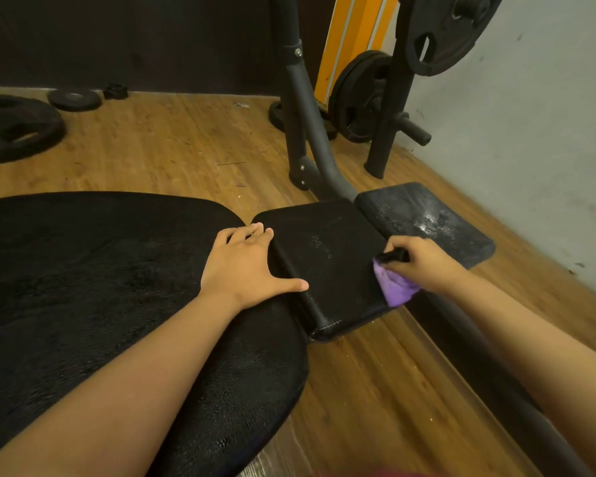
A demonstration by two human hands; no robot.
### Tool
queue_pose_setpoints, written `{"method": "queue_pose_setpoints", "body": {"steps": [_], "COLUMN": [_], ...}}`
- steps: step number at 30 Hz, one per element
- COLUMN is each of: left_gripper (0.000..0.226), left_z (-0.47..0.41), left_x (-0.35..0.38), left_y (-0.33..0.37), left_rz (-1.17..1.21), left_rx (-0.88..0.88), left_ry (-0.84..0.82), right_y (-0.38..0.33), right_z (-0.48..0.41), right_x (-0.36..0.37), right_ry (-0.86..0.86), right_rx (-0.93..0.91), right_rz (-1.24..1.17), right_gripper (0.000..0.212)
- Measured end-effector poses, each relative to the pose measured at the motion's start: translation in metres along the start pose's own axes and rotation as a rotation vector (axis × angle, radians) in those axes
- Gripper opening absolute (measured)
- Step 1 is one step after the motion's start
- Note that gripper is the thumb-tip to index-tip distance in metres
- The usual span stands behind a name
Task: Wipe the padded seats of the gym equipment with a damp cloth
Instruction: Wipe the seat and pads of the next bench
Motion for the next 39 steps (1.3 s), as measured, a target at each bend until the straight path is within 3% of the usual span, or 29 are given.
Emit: {"method": "queue_pose_setpoints", "body": {"steps": [3,10,21,25,32,39], "left_gripper": [0.115,0.115,0.117,0.116,0.117,0.118], "left_z": [0.000,-0.001,-0.004,-0.005,-0.006,-0.006], "left_x": [0.000,-0.001,0.001,0.001,0.002,0.001], "left_y": [0.000,0.000,-0.001,-0.002,-0.001,-0.002], "left_rz": [0.002,-0.007,-0.011,-0.001,-0.013,-0.002], "left_rx": [-0.001,0.009,0.013,0.011,0.025,0.021], "left_ry": [-0.001,0.018,0.028,0.036,0.024,0.018], "right_y": [-0.005,-0.080,-0.016,-0.028,-0.092,-0.083], "right_z": [-0.012,-0.013,-0.108,-0.123,-0.068,-0.096], "right_x": [-0.002,0.029,-0.008,-0.004,0.022,0.012], "right_ry": [0.051,-0.031,0.169,0.144,-0.095,0.067], "right_rx": [0.096,-0.154,0.215,0.142,-0.294,-0.163], "right_rz": [0.062,-0.160,-0.133,-0.115,-0.190,-0.128], "right_gripper": [0.009,0.004,0.005,0.002,0.005,0.008]}}
Point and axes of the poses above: each hand's wrist, its own z-axis away from the middle knuckle, its own x-axis out of the palm, y = z × x, the point moved 5 cm from there along -z, towards the middle knuckle, and after that the axes turned 4 degrees about -y, right-handed, at the moved point
